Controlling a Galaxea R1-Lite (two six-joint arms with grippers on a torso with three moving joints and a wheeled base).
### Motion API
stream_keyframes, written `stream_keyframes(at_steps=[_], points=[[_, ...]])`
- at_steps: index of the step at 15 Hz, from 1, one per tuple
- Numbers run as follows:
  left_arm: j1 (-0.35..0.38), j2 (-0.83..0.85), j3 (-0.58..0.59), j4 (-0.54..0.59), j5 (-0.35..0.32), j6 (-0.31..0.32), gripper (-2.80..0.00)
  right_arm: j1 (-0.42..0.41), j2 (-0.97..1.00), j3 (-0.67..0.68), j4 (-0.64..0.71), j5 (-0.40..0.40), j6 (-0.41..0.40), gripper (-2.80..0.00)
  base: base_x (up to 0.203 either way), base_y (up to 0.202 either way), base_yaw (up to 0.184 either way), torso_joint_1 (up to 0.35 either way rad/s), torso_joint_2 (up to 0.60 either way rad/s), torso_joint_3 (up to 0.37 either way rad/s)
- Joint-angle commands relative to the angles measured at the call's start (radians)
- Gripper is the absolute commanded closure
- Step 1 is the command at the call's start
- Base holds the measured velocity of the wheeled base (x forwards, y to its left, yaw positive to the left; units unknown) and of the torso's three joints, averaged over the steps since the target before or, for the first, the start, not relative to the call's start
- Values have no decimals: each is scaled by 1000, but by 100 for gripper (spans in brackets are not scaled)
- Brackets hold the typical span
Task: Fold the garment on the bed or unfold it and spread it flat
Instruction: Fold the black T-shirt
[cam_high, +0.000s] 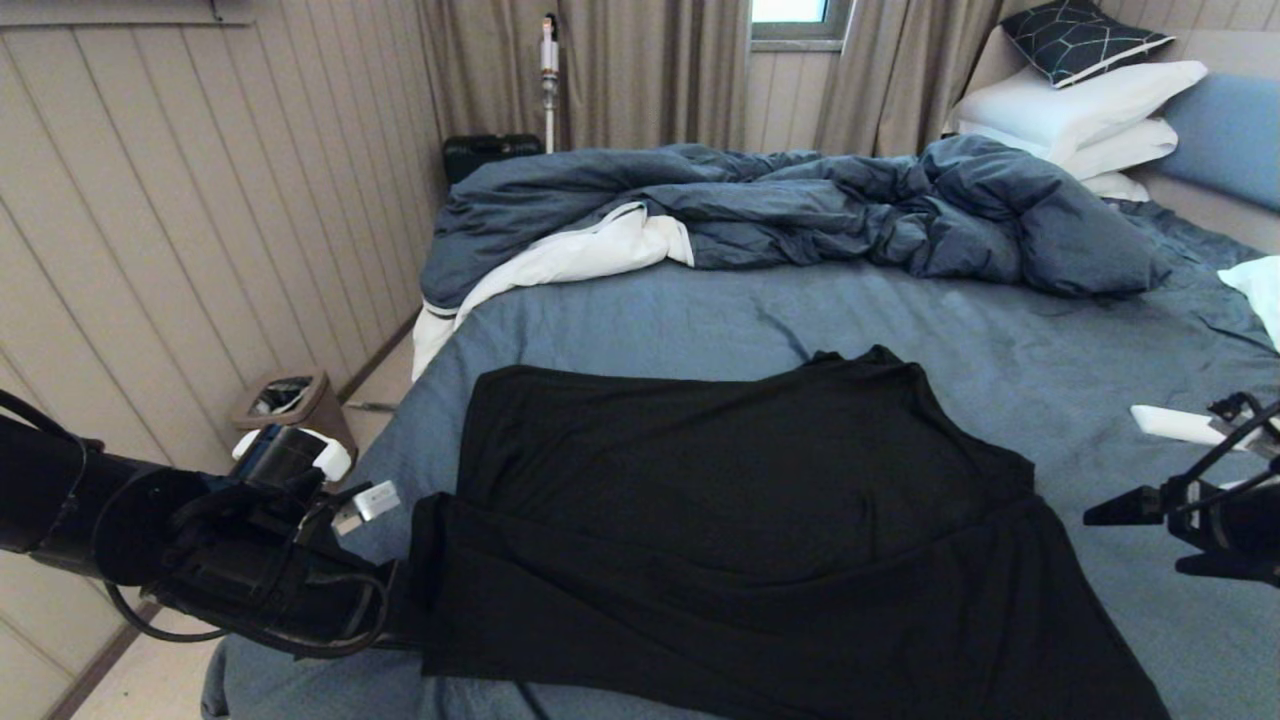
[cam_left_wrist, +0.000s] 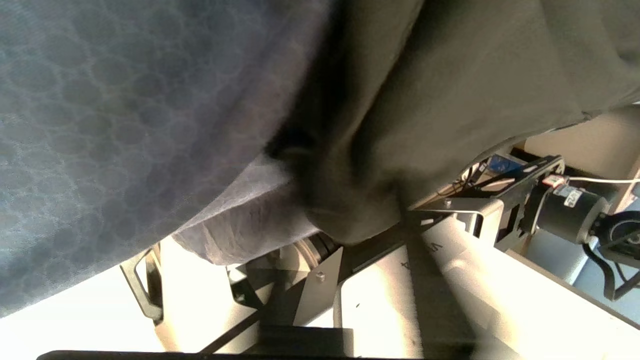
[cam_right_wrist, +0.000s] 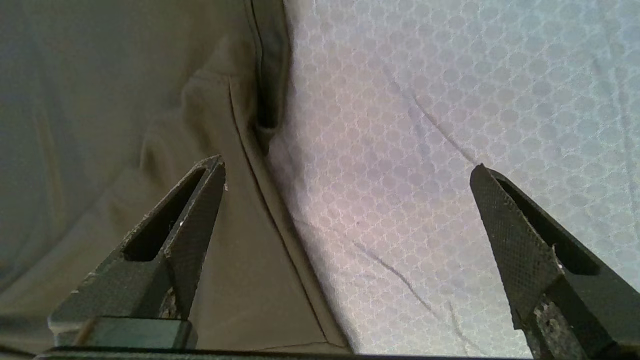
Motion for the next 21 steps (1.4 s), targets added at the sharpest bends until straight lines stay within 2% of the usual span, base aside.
stream_keyframes(at_steps=[1, 3, 14, 21], points=[[0, -8, -2, 2, -3, -4, 0, 1, -6, 16, 3, 2, -1, -280, 0, 0, 0, 0, 0, 0], [1, -12, 1, 2, -3, -4, 0, 3, -23, 80, -1, 2, -18, -280, 0, 0, 0, 0, 0, 0], [1, -17, -4, 2, -3, -5, 0, 6, -271, 480, 4, 4, -283, -280, 0, 0, 0, 0, 0, 0], [1, -13, -4, 2, -3, -4, 0, 28, -249, 566, -9, 1, -301, -280, 0, 0, 0, 0, 0, 0]])
